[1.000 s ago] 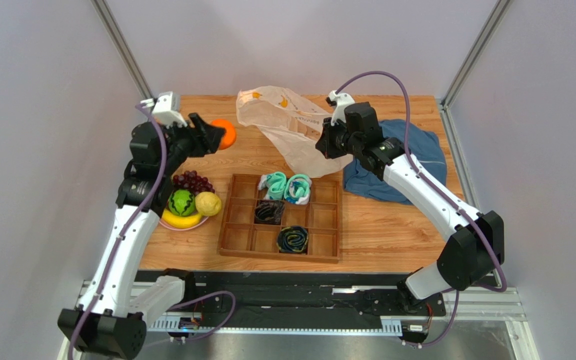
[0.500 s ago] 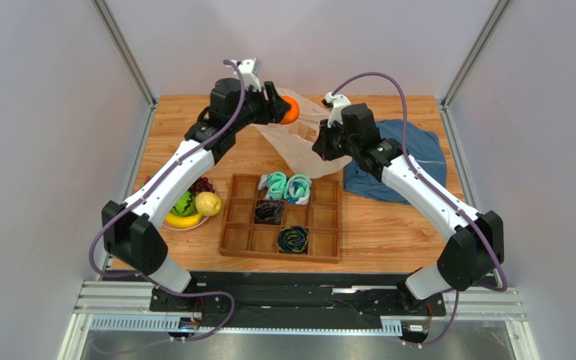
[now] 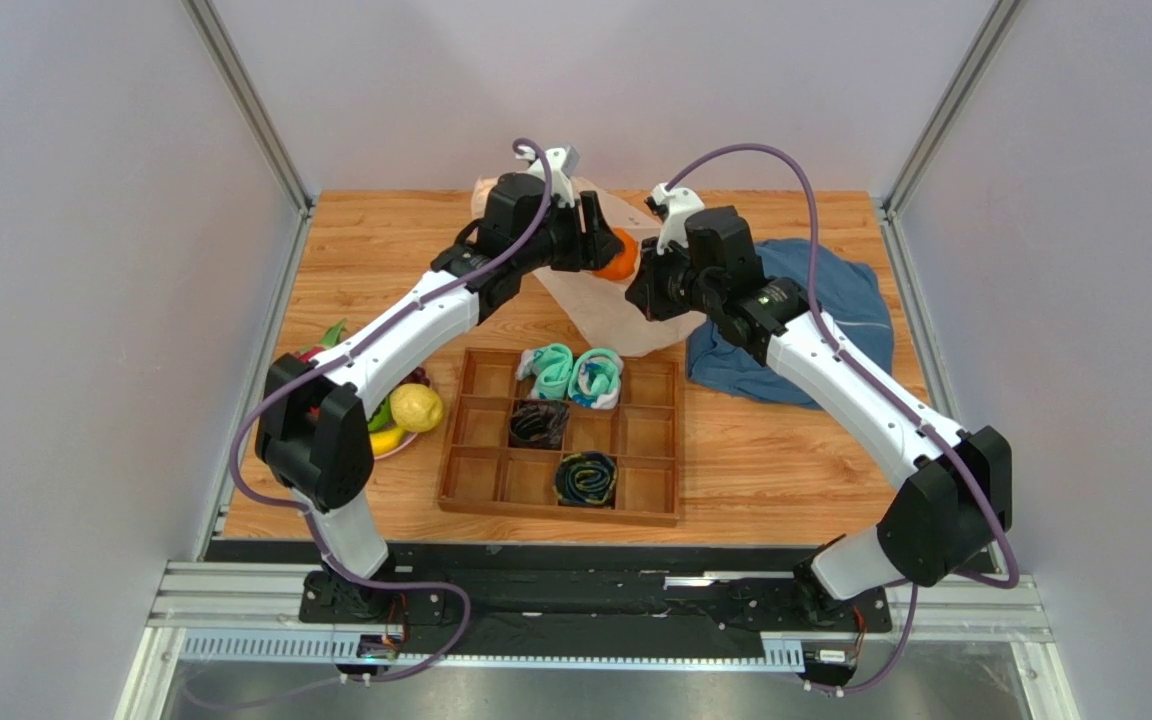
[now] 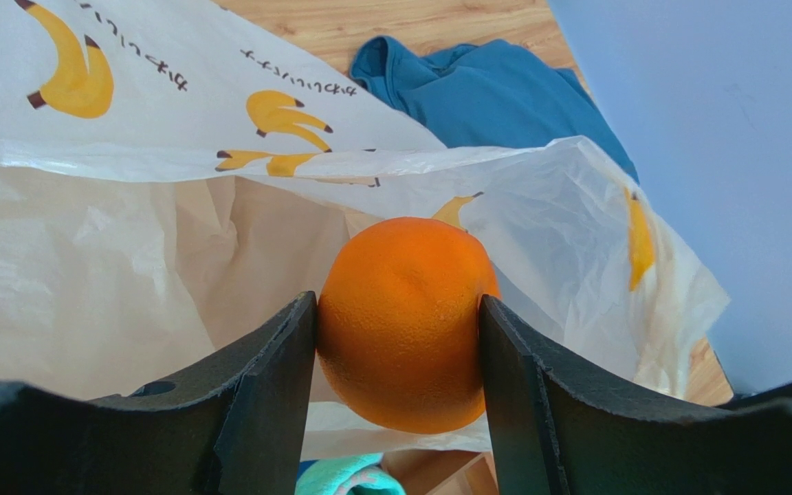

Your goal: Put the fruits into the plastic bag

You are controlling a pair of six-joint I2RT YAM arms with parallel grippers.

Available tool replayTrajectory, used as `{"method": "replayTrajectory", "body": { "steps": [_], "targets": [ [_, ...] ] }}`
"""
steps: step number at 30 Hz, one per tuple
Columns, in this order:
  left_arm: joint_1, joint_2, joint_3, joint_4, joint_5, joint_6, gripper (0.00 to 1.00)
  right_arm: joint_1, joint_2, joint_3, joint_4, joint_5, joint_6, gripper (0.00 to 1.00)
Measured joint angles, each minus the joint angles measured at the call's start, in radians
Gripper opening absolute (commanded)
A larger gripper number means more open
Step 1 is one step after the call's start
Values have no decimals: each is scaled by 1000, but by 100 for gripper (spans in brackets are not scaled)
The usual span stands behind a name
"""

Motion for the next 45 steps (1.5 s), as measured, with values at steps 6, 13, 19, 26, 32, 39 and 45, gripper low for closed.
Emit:
{"method": "replayTrajectory", "body": {
  "steps": [6,13,19,26,32,39,45],
  "targets": [
    [-7,58,17,-4,11,-18,39,0,0,0,0,0,0,0],
    [-22,121,69,-32,34,-19,73,0,0,0,0,0,0,1],
    [-23,122,83,-45,39,-20,82,0,0,0,-1,4,0,1],
    [-23,122,93,-47,39,-21,83,0,0,0,-4,7,0,1],
    [-23,119,93,-45,39,-19,84,0,-5,0,-8,15,0,1],
    [-23,9,57,-39,2,11,86,0,-25,0,-12,24,1,1],
    [0,-198,-6,-25,-62,40,86,0,-33,0,-12,26,1,1]
  ]
}}
